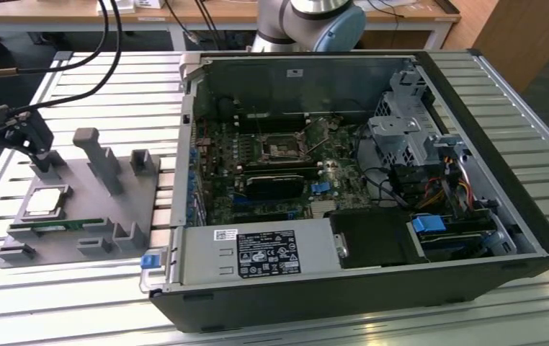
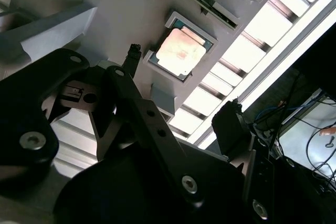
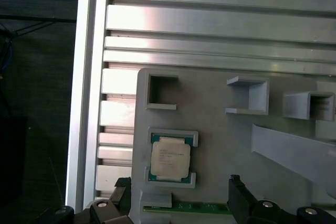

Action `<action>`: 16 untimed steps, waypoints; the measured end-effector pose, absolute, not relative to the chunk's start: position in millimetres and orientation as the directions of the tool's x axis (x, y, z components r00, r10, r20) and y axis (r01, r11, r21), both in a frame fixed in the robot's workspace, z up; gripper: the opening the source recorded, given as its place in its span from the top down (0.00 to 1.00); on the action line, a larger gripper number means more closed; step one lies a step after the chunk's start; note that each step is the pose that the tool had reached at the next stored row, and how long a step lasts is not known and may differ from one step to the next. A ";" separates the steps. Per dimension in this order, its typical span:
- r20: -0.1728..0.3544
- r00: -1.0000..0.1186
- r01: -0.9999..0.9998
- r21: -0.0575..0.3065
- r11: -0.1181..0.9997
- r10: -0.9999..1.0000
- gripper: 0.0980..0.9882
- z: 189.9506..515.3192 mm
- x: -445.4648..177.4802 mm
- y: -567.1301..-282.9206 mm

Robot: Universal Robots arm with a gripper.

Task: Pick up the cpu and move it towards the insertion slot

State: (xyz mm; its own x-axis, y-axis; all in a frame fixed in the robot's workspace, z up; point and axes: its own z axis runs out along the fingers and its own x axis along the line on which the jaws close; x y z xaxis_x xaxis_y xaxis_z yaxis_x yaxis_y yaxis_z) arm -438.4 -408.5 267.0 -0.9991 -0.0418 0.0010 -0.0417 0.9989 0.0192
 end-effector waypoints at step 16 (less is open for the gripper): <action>0.001 -0.999 -0.042 0.019 0.999 -0.042 0.19 260.3 -438.4 -408.5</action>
State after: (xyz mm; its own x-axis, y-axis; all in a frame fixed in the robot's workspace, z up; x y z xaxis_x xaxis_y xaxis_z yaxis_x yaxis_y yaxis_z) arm -438.4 -408.5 260.3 -0.9991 -0.0418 0.0010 -0.0418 0.9989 0.0192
